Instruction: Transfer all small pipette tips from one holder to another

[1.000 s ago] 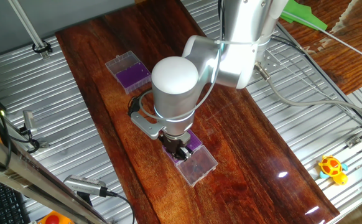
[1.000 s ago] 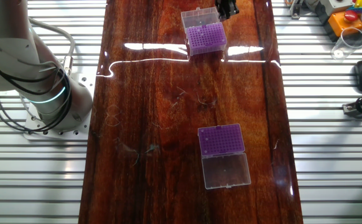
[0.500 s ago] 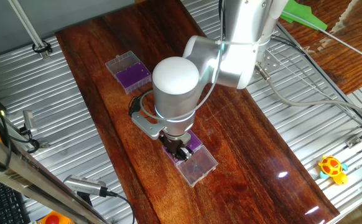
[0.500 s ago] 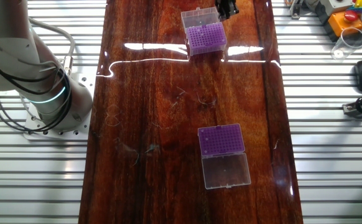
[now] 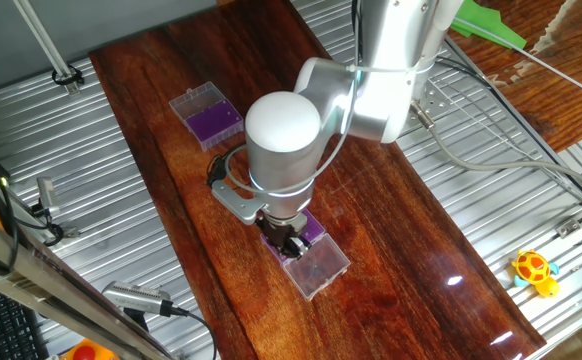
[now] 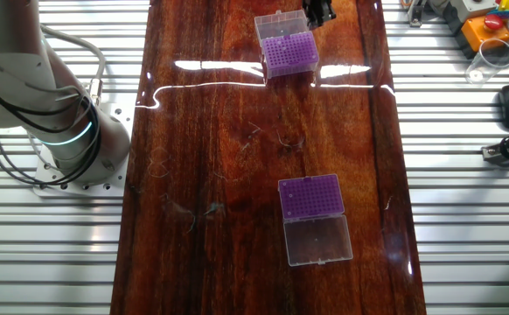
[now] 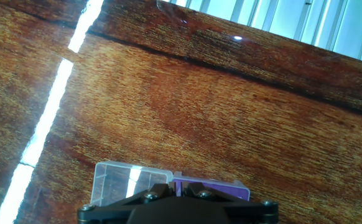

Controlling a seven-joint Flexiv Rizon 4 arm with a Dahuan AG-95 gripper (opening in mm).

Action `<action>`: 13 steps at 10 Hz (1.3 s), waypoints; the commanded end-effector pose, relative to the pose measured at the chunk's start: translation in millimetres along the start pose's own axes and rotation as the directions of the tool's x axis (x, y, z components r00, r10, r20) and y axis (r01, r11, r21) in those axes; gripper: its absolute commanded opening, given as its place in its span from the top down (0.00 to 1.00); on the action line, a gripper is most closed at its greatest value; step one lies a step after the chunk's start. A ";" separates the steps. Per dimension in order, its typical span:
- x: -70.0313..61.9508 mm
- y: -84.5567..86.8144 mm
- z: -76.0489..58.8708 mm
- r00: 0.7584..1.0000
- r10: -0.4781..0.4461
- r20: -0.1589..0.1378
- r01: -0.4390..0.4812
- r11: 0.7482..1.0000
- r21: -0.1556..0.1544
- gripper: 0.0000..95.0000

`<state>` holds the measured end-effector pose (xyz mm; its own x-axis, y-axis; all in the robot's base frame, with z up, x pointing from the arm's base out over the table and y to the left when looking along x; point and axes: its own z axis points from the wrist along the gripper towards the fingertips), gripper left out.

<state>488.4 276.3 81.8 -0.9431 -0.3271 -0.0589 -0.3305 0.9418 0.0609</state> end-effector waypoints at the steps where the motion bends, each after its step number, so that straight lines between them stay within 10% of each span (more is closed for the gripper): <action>1: 0.4 -0.2 -0.1 1.000 0.001 0.001 -0.001 1.000 0.001 1.00; 13: 0.8 -0.4 2.3 1.000 0.006 -0.003 -0.006 1.000 0.005 1.00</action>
<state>487.2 276.0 78.8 -0.9451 -0.3223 -0.0545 -0.3252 0.9439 0.0576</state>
